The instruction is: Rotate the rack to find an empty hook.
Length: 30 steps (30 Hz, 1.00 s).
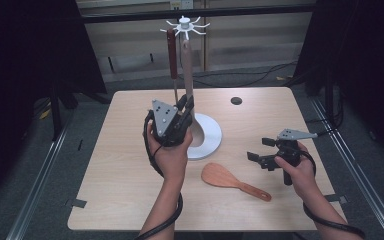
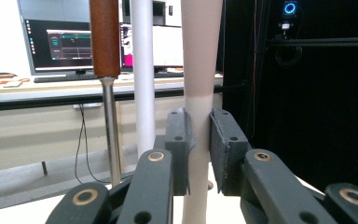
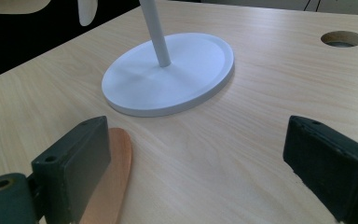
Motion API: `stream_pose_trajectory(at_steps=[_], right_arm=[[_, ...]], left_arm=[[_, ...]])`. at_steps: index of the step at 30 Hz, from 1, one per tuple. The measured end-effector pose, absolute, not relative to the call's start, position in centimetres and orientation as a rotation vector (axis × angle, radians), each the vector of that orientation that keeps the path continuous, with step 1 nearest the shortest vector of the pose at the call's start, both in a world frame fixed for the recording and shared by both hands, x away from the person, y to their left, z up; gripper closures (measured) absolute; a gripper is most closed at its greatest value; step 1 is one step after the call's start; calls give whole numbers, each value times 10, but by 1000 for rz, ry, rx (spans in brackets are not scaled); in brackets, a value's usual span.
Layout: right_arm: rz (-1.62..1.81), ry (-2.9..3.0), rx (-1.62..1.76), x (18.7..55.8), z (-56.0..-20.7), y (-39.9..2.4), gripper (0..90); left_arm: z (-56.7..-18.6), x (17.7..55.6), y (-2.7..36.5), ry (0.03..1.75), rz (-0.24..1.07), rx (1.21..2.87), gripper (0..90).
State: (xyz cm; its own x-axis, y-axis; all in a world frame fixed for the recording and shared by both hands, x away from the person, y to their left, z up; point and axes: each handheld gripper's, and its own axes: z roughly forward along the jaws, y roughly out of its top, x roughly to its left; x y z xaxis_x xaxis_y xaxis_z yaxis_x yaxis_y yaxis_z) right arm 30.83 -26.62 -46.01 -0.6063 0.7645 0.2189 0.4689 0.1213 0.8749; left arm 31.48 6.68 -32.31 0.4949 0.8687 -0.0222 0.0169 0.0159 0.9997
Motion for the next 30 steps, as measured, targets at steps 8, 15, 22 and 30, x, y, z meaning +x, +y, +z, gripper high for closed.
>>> stream_pose_trajectory(at_steps=[8, 15, 22, 30], right_arm=[[1495, 2116, 1203, 308, -459, -267, 67], [1499, 2114, 1203, 308, -458, -267, 68], [1500, 2117, 1197, 308, -457, -266, 68], [1503, 2115, 1200, 308, -458, -266, 68]], left_arm=[[-321, 325, 62, 880, 807, 1427, 786], [-318, 329, 62, 910, 835, 1431, 785], [-318, 332, 59, 937, 843, 1441, 786], [-319, 336, 56, 953, 854, 1449, 785]])
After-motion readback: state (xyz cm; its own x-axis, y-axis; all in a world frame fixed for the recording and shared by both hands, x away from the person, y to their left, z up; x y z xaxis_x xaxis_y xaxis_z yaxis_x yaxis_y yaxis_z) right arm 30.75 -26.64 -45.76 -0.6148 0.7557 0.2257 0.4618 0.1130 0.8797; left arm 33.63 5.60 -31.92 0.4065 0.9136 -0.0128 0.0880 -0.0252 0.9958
